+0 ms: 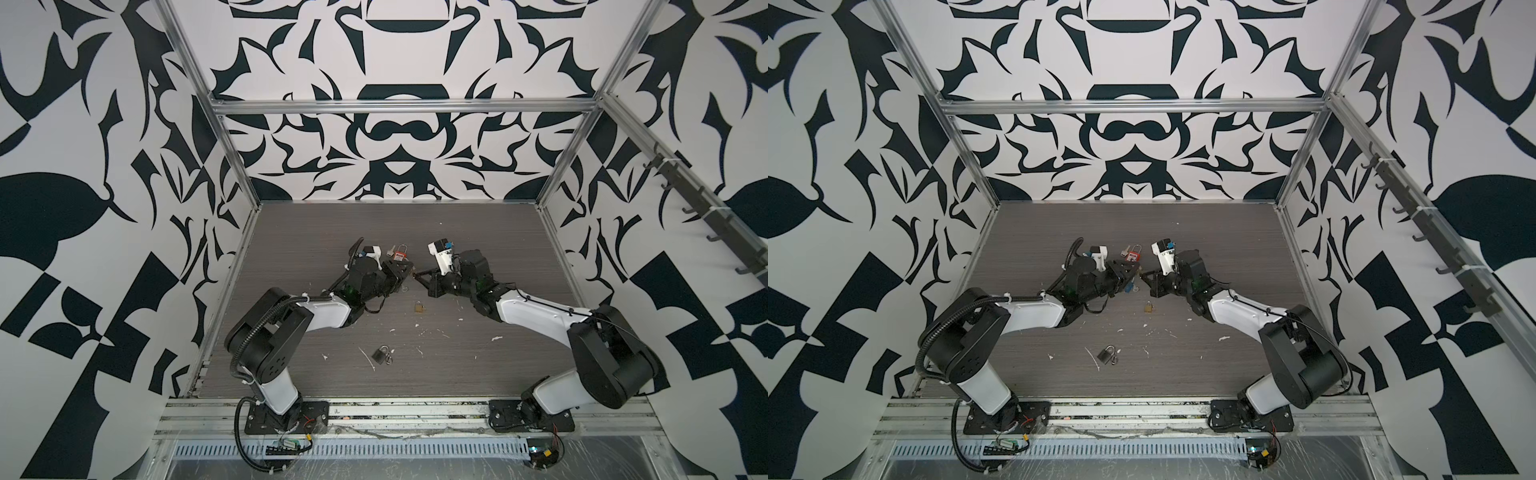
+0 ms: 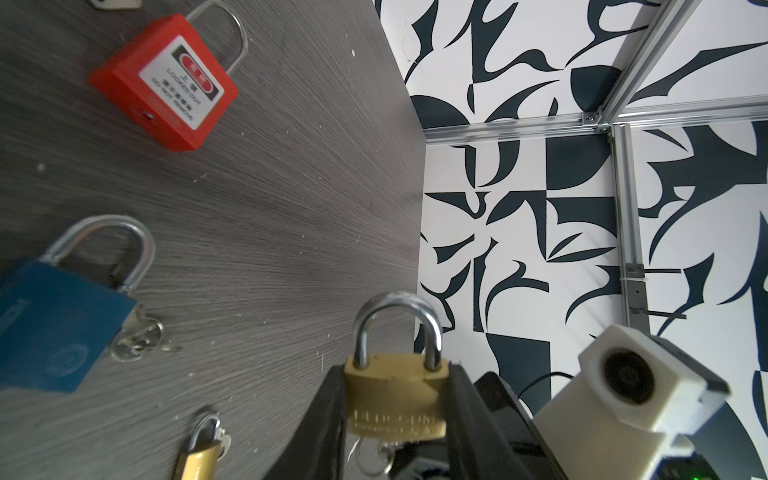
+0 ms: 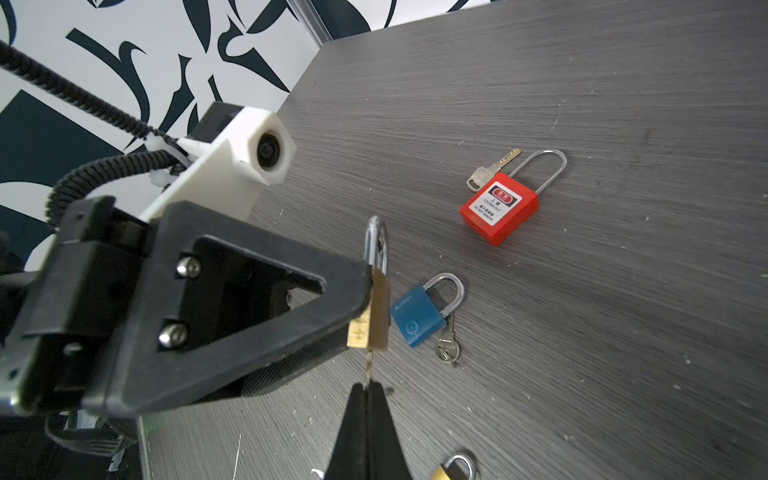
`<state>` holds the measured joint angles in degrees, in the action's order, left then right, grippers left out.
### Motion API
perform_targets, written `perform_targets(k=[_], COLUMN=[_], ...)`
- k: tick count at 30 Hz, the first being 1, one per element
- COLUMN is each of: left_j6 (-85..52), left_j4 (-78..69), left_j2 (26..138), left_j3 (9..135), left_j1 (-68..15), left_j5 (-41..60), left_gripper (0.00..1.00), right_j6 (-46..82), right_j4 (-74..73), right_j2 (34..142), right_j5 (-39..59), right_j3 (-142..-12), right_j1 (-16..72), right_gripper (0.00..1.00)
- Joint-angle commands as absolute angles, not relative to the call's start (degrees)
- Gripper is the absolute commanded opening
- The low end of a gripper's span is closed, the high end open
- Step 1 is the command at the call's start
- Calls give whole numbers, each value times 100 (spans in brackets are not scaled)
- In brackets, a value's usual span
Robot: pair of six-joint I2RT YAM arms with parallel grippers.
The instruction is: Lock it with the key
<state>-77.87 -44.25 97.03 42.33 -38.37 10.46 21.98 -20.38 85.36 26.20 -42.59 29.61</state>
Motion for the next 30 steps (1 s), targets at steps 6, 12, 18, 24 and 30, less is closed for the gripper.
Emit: perform_targets(k=[6,12,18,24,30], left_j6=[-7600,-7427,-7040,-6945,-5442], left_j4=[-4209,-3692,-2859,-2570,-557], left_j2=[9583,9446,9301,9342,9140], left_j3=[4489,4708,5041,5199,5990], left_j1=[-3791,-3399,-3145,-3219,-3593], left_j5=[1081,1004,755,769,586], left_gripper=[0,0,0,0,0], right_j6=[2125,2225,2438,2497,2700], right_j4=[-2184,-2048,-2030,-2102,-2224], right_j2=[8377,7886,7164,7018,7004], right_j5=[2937,3076,2927,2734,2313], right_j3=[-4190,-3404,-2677,-2762,-3328], right_j1=[3010,3079,3173,3205,3205], right_gripper=[0,0,0,0,13])
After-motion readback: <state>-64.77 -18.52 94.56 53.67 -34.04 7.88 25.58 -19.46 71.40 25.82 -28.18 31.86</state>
